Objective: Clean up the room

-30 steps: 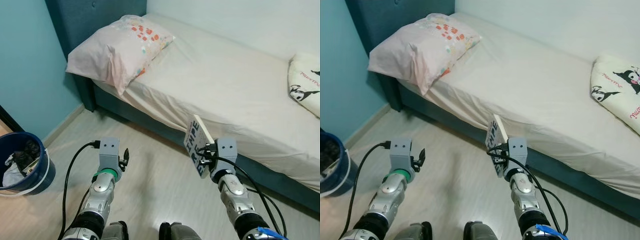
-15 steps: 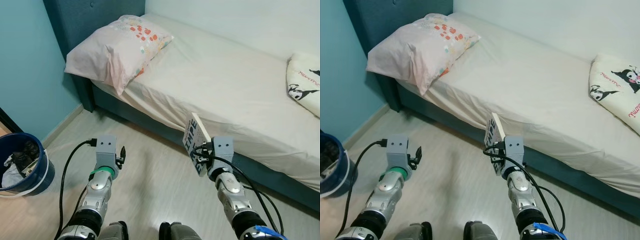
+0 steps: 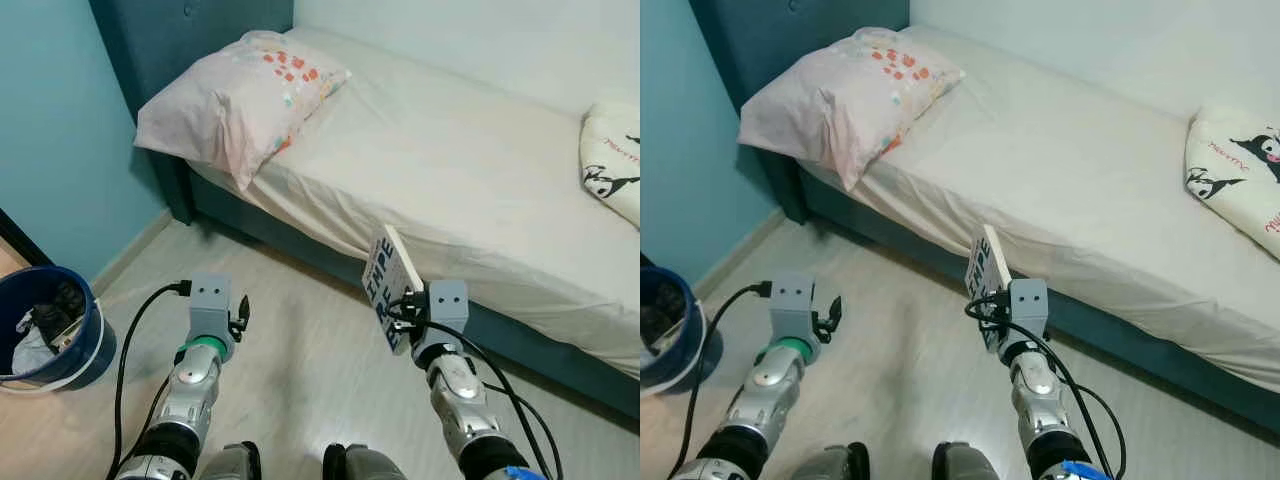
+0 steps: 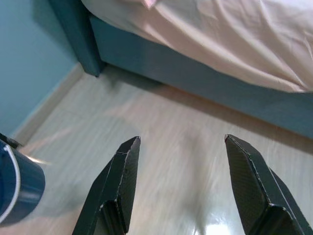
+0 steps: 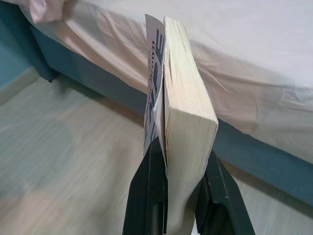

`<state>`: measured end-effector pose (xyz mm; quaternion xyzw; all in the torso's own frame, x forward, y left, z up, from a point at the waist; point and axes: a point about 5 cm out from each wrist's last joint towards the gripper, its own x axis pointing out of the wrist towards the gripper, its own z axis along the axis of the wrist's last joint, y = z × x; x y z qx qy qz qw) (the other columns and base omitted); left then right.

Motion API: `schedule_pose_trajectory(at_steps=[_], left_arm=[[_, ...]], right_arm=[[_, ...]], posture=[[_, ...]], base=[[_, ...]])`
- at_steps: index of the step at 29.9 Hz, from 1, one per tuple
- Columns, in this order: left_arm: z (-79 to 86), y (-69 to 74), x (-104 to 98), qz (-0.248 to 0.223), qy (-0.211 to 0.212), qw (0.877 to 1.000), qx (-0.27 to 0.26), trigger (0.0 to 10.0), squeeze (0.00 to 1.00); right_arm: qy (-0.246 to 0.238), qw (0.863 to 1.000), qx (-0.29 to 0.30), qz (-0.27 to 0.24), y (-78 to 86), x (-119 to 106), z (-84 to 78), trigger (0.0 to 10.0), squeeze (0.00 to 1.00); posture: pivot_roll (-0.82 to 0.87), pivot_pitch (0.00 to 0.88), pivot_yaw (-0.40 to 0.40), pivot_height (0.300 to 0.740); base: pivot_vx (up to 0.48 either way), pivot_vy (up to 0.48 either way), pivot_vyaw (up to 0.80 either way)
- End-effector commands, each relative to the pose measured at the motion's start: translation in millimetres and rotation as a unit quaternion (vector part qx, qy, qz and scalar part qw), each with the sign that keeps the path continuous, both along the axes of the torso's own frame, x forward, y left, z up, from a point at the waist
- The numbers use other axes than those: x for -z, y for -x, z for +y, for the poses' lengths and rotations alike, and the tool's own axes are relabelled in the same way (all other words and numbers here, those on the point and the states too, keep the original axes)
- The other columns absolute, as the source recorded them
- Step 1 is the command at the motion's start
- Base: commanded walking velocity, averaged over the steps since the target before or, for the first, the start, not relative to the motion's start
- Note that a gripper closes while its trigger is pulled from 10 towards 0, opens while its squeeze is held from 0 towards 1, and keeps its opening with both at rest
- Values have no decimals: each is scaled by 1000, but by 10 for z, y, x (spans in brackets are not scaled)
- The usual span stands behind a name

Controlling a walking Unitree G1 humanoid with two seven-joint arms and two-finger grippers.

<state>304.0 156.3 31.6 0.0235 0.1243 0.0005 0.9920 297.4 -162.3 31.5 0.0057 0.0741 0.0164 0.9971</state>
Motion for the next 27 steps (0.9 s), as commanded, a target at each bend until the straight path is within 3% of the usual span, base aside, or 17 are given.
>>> schedule_pose_trajectory(at_steps=[1, 11, 27], left_arm=[[0, 36, 12, -6, -4, 1000, -1, 10000, 0], [56, 37, -62, -30, -1, 1000, -1, 10000, 0], [-45, 5, -103, -39, -4, 999, 24, 10000, 0]], right_arm=[[-5, 1000, 6, -26, -15, -73, -50, 10000, 0], [-9, 999, 8, -37, -51, -126, -43, 10000, 0], [-7, 1000, 15, -27, -59, -117, -88, 10000, 0]], posture=[[41, 84, -27, 737], [42, 72, -22, 737], [30, 75, -26, 737]], base=[[0, 0, 0], [0, 0, 0], [0, 0, 0]])
